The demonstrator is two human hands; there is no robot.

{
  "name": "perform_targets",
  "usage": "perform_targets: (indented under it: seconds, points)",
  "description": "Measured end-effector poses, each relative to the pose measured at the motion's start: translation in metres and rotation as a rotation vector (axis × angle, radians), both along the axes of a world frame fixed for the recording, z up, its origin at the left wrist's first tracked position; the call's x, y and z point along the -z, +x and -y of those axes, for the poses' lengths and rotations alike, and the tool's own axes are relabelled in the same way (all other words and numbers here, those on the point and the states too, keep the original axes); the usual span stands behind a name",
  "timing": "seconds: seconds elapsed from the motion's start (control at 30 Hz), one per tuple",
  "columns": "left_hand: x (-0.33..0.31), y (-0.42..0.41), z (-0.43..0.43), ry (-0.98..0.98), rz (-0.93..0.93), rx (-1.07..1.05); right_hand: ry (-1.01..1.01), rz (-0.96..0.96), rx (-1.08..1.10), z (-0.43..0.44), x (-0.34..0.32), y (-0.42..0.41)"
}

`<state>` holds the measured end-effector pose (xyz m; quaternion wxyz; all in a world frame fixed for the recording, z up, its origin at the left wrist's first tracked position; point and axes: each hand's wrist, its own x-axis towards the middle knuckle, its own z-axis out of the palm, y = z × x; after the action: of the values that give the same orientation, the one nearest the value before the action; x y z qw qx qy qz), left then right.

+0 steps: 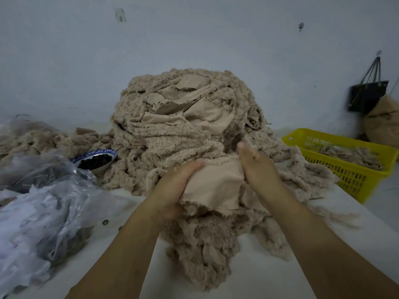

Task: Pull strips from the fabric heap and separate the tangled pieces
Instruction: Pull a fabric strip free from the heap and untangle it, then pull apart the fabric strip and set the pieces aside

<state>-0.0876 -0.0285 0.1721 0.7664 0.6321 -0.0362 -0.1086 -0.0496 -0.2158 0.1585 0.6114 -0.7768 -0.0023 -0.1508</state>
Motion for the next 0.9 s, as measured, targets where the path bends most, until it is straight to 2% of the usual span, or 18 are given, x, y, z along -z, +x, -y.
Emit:
perform_targets:
  seconds: [0.13,0.2,0.27,0.33,0.43,0.5,0.63,0.73,0.9]
  points:
    - [0.004,0.002,0.005,-0.011,-0.020,-0.011,0.198,-0.125,0.021,0.005,0.012,0.005]
    - [0.003,0.004,0.000,-0.096,-0.002,-0.033,0.369,-0.195,0.044,0.016,0.015,0.005]
    - [-0.001,0.006,-0.009,-0.233,0.049,-0.030,0.440,-0.268,0.108,0.033,0.021,0.005]
    - [-0.005,0.006,-0.014,-0.321,0.069,-0.040,0.427,-0.302,0.101,0.044,0.025,0.004]
    - [-0.006,0.007,-0.010,-0.345,0.060,-0.085,0.253,-0.264,-0.072,0.030,0.026,-0.001]
    - [-0.004,0.007,-0.006,-0.317,0.062,-0.087,0.283,-0.199,-0.175,0.017,0.025,-0.001]
    - [0.000,0.010,-0.002,-0.252,0.060,-0.063,0.331,-0.226,-0.401,-0.004,0.019,-0.006]
    - [0.003,0.011,0.001,-0.219,0.071,-0.052,0.283,-0.219,-0.419,-0.018,0.016,-0.010]
    - [0.001,0.012,0.004,-0.122,0.120,-0.037,0.229,-0.144,-0.270,-0.020,0.012,-0.011]
